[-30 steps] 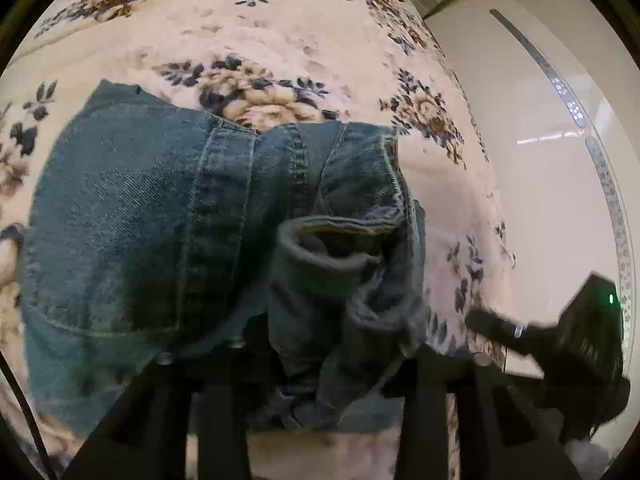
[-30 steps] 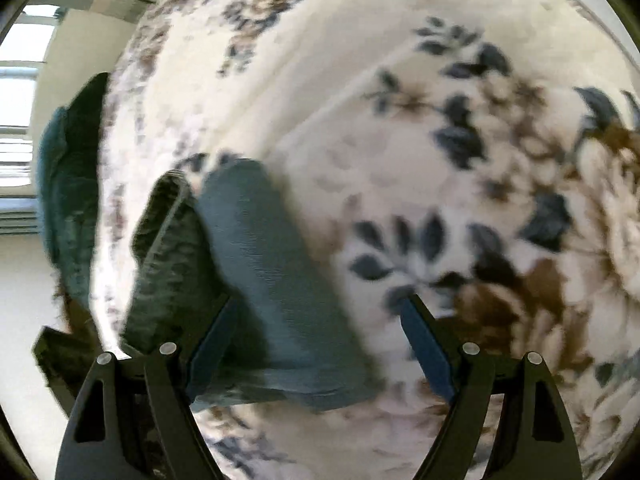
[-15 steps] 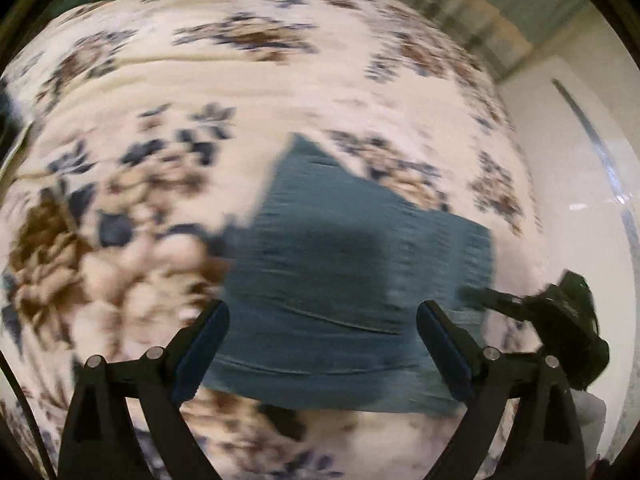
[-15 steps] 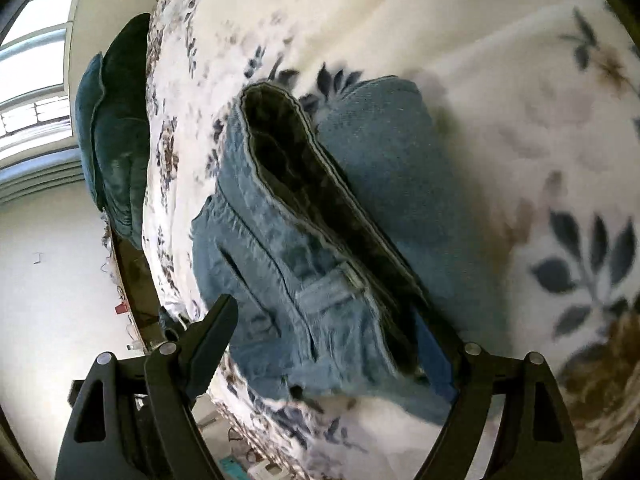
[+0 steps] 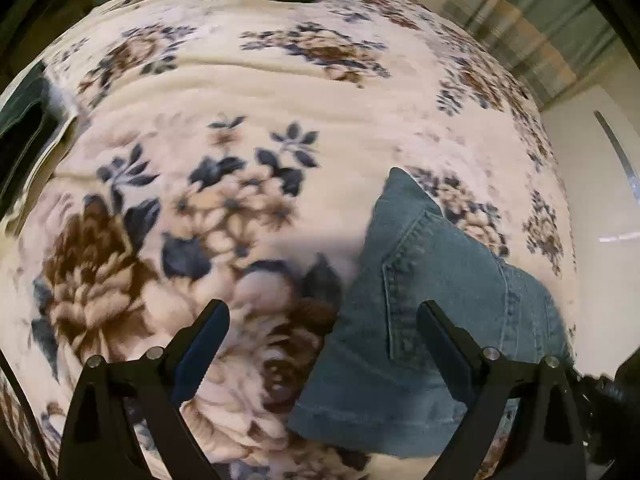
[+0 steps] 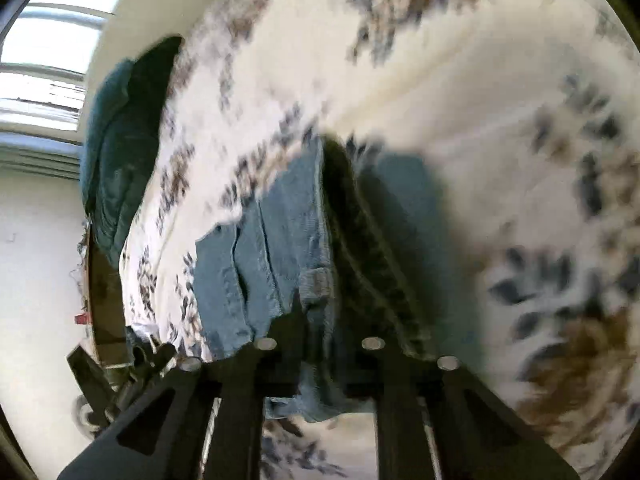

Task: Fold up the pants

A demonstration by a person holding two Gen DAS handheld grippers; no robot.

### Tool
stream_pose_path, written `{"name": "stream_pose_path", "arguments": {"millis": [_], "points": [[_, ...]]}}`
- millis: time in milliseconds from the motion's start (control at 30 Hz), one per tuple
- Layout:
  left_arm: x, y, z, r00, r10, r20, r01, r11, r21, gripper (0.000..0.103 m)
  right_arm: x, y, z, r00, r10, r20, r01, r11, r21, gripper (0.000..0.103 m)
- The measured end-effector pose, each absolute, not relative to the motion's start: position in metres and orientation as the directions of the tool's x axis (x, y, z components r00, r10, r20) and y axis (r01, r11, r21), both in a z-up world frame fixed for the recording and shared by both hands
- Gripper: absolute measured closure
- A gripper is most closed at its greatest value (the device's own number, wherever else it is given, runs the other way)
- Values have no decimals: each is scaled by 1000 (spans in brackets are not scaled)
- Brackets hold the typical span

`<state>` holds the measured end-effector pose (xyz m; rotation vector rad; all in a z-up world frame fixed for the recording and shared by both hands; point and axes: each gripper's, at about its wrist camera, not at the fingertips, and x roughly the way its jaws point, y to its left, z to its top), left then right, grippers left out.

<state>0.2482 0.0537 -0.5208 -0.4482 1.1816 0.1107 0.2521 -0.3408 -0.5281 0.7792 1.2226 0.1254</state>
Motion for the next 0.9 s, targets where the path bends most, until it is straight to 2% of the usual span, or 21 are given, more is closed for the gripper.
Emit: {"name": "stream_pose_path", "arguments": {"millis": [133,233,267,300,367,400,533,733,767,867,900], "points": [[266,41,-523,358,-156,-921,-263,929,-260,8,229,-367,-545,328,477,-815,381,723,576,95],[278,32,-531,324,-163,-932,-224,944,-243,8,231,-372,-588,267,676,-687,445,545,710,90],[281,29,-535,314,-160,-936,-212,949,-233,8,231,-374,-594,258,694,-672,445,532,721,76],[282,27,-537,306,-154,-939,-202,954,-222,8,234,-371,-600,241,704,-668,443,532,721,57],[284,24,-540,294,-146,-945,-185,961,-206,8,237,-365,-605,252,726,-640,432,508,745,39],[284,24,-541,292,-143,-946,-179,963,-201,8,237,-365,-606,256,732,-631,428,499,753,37],[283,22,-546,275,-127,-953,-162,971,-176,8,243,-361,-602,216,709,-671,401,563,723,37],[282,20,-554,247,-121,-961,-159,974,-163,8,271,-329,-617,121,576,-808,342,740,579,36],[282,20,-554,247,-117,-962,-159,974,-159,8,275,-322,-619,126,552,-824,344,755,558,38],[280,21,-551,252,-107,-962,-152,977,-148,8,277,-307,-606,171,502,-848,296,794,530,74],[280,22,-549,254,-103,-962,-152,978,-145,8,276,-306,-595,196,482,-854,286,805,519,78]]}}
